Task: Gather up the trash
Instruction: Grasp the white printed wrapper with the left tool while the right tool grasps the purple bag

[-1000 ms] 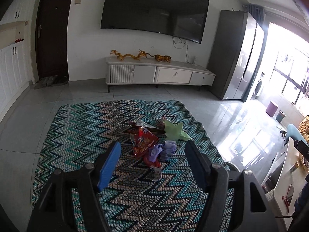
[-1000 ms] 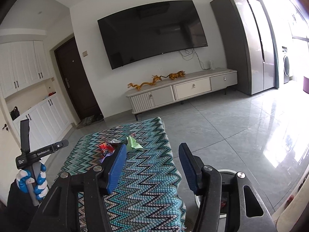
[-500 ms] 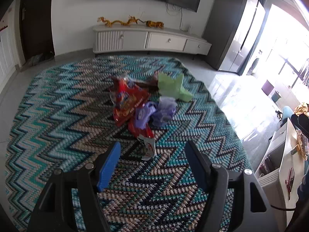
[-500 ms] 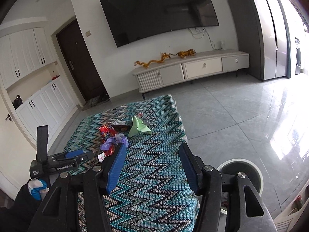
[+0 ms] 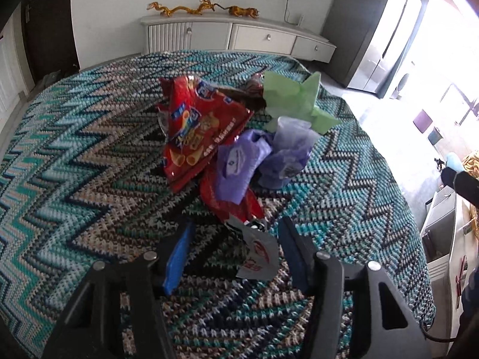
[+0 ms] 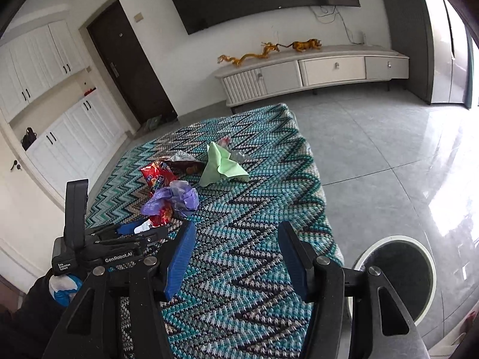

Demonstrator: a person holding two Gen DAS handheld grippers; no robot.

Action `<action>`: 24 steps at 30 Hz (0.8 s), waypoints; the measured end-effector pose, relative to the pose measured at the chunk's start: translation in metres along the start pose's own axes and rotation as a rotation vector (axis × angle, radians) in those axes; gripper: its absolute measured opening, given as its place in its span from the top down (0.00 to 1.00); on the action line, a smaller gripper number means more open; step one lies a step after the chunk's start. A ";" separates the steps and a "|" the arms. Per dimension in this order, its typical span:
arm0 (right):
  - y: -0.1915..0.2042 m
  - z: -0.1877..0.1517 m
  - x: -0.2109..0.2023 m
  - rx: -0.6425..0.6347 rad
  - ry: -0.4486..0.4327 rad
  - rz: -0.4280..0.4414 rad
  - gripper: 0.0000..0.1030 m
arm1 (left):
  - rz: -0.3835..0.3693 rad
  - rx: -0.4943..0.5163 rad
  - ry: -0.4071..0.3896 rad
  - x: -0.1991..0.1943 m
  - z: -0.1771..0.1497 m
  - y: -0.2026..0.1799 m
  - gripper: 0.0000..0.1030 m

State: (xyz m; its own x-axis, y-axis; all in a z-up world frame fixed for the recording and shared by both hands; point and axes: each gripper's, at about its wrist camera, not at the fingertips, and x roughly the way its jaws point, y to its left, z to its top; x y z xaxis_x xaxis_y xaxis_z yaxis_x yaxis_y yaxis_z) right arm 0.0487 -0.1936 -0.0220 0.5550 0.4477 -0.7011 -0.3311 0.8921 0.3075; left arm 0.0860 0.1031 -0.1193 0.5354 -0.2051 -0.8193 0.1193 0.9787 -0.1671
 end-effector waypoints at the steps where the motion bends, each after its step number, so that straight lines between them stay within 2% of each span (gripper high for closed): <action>1: 0.002 0.002 0.006 -0.008 0.009 0.003 0.47 | 0.004 0.004 -0.009 0.001 0.000 0.001 0.50; 3: 0.006 0.004 0.016 -0.021 0.024 0.008 0.47 | 0.007 0.006 -0.022 0.003 0.001 0.002 0.57; 5: 0.013 0.008 0.028 -0.042 0.041 0.019 0.47 | 0.018 0.009 -0.030 0.004 0.002 0.005 0.72; 7: 0.020 0.009 0.038 -0.058 0.057 0.034 0.47 | 0.026 0.007 -0.033 0.005 0.004 0.009 0.80; 11: 0.037 0.014 0.067 -0.101 0.093 0.069 0.47 | 0.000 -0.025 -0.043 -0.002 -0.002 0.022 0.83; 19: 0.072 0.015 0.127 -0.178 0.173 0.140 0.47 | -0.030 -0.027 -0.041 -0.015 -0.016 0.034 0.83; 24: 0.087 0.010 0.147 -0.186 0.201 0.197 0.47 | -0.040 -0.027 -0.035 -0.017 -0.018 0.038 0.83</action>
State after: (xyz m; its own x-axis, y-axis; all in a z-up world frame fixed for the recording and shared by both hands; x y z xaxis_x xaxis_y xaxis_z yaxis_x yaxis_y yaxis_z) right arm 0.1094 -0.0498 -0.0919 0.3113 0.5726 -0.7585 -0.5607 0.7551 0.3399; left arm 0.0661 0.1443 -0.1217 0.5597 -0.2438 -0.7920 0.1186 0.9695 -0.2146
